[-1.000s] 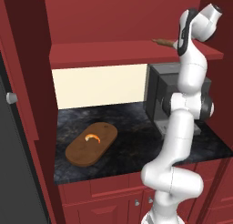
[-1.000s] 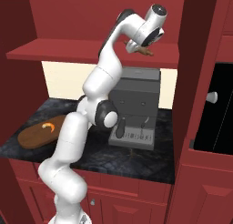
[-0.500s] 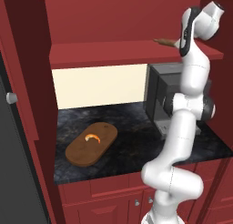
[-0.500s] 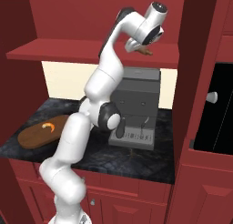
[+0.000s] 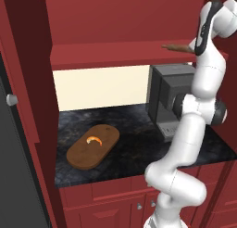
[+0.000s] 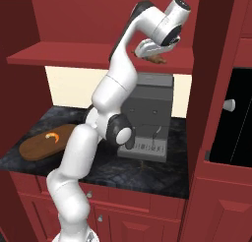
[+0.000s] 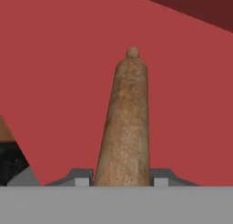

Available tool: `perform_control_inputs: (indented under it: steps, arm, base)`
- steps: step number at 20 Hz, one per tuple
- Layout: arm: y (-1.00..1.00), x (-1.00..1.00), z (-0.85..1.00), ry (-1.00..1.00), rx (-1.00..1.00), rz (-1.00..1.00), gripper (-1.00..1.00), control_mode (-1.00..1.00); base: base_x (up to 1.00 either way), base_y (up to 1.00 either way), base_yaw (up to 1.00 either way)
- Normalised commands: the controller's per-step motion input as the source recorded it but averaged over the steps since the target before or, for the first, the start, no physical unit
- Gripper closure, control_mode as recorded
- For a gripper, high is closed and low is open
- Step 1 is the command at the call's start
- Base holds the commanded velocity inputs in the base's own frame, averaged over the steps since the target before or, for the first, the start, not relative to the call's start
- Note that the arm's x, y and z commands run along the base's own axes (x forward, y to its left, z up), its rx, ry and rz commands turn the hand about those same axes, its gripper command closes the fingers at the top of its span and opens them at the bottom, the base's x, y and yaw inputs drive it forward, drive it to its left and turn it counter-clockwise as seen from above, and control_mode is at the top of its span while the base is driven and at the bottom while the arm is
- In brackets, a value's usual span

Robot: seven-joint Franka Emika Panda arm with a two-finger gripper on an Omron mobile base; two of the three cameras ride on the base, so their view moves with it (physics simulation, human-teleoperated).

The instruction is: Open the cabinet, retrieve the rolling pin, and place it next to the meat on the cutting board to prepare for tenderizing.

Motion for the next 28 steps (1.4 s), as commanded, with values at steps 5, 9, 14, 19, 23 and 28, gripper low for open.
perform_control_inputs:
  steps: [5,9,14,19,23,28]
  arm:
    - [0.37,-0.78,-0.75,-0.07,0.11,0.01,1.00,-1.00]
    - [0.52,-0.78,-0.57,-0.13,0.12,0.01,1.00,-1.00]
    - [0.63,-0.72,-0.42,-0.18,0.09,0.00,1.00,-1.00]
    - [0.84,-0.66,-0.20,-0.26,0.04,0.00,1.00,-1.00]
    - [0.77,-0.70,-0.06,-0.30,0.06,0.00,1.00,-1.00]
    - [0.60,-0.89,0.00,-0.32,0.05,0.00,1.00,-1.00]
  base:
    - [0.00,0.00,0.00]
    - [0.00,0.00,0.00]
    - [0.00,0.00,0.00]
    - [0.00,0.00,0.00]
    - [0.00,0.00,0.00]
    - [0.00,0.00,0.00]
